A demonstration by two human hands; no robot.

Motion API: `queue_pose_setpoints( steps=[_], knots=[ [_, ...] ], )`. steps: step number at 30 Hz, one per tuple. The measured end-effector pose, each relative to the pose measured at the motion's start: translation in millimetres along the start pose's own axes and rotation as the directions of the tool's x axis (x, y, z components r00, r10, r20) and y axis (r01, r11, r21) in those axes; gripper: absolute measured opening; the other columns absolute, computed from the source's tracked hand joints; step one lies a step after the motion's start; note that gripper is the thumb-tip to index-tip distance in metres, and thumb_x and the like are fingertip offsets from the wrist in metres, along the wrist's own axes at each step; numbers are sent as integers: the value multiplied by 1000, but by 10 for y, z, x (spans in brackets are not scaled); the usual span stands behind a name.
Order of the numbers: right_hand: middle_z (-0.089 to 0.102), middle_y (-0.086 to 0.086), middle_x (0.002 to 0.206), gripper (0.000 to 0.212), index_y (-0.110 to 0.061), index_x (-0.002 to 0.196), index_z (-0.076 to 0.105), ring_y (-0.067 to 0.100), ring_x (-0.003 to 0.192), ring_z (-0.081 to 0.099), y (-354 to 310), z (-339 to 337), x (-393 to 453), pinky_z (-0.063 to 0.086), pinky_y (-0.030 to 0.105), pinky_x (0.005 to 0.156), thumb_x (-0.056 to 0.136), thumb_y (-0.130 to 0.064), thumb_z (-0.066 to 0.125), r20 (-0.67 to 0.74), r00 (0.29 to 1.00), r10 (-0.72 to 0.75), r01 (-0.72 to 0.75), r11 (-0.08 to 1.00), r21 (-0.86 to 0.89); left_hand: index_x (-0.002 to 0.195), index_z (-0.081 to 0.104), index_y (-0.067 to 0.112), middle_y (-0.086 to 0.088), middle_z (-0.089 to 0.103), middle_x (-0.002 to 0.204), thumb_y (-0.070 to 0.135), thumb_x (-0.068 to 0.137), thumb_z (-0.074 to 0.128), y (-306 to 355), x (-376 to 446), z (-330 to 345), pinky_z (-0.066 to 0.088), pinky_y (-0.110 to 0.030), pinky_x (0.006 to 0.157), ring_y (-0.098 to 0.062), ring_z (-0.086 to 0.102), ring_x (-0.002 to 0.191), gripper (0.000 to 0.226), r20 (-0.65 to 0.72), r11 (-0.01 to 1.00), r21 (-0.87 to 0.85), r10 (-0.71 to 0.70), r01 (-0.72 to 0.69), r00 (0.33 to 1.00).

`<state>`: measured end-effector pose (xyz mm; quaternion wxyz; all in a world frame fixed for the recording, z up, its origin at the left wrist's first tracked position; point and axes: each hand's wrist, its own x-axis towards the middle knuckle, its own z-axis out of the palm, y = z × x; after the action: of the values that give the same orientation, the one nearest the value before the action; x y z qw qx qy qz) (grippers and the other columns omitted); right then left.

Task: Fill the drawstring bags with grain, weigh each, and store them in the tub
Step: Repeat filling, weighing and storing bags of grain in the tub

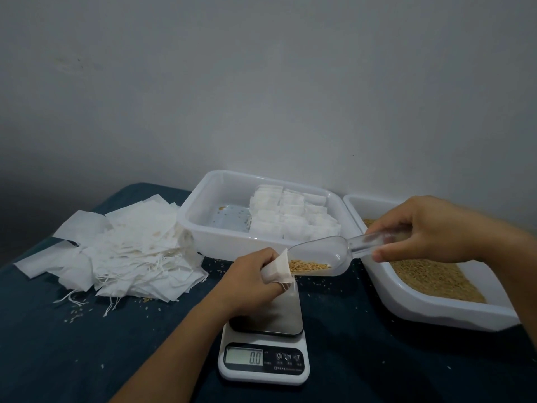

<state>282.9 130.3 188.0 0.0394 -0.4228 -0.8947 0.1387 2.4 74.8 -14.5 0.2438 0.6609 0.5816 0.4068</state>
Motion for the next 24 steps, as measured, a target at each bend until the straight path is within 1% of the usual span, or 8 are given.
queue_pose_setpoints(
  steps=[5,8,13,15,17,20,21,24],
  knots=[
    [70,-23,71,23,-55,95,78,-5,63,62,86,50,6,42,7,59,74,-54,87,4,1000,23,-23,1000,21,99,64,33,14,70,94,34,85,76,-13,4,-1,44,-14,67,-1,64,85,19,-2,999,-31,-7,7,1000],
    [72,-20,73,28,-53,96,79,-5,66,62,127,84,-1,44,8,62,69,-59,84,-1,1000,22,-22,998,57,99,64,33,16,70,94,36,83,76,-14,2,-8,44,-12,67,0,64,85,19,-2,999,-48,-15,15,1000],
    [77,-9,84,31,-54,98,79,10,75,69,265,168,-33,53,24,73,69,-62,81,-17,1000,8,-5,984,179,96,64,35,16,69,93,37,85,78,-6,8,-28,44,-11,66,0,63,82,17,-18,996,-92,-25,23,1000],
    [76,-10,83,32,-51,100,80,7,71,67,339,245,-56,50,16,66,69,-60,82,-33,999,7,2,965,261,92,64,36,17,69,90,36,86,79,9,9,-40,45,-11,66,-1,62,78,16,-35,990,-138,-26,21,999],
    [75,-13,80,30,-47,102,81,2,69,65,424,374,-62,49,15,67,73,-54,84,-47,998,28,-11,942,337,90,65,35,15,70,89,34,86,79,37,4,-54,46,-12,65,-1,62,75,15,-56,979,-201,-26,14,998],
    [80,-11,103,33,-42,108,82,9,96,74,547,622,-42,55,26,88,76,-46,87,-46,995,84,-53,884,465,93,68,30,7,73,92,35,84,78,84,-5,-64,54,-28,75,-11,70,85,14,-73,948,-316,-65,38,995],
    [80,-10,109,33,-41,108,82,7,100,75,570,712,-28,56,21,86,77,-42,89,-42,995,91,-55,850,524,95,69,28,4,74,94,35,84,77,96,-4,-69,55,-31,78,-15,71,88,16,-78,938,-344,-79,48,994],
    [81,-9,107,35,-26,112,83,-6,77,72,580,982,34,50,7,61,78,-30,92,-69,991,115,-34,714,700,98,70,21,3,71,91,39,81,77,122,-5,-96,50,-20,71,-7,64,78,26,-87,918,-391,-109,66,990]
  ],
)
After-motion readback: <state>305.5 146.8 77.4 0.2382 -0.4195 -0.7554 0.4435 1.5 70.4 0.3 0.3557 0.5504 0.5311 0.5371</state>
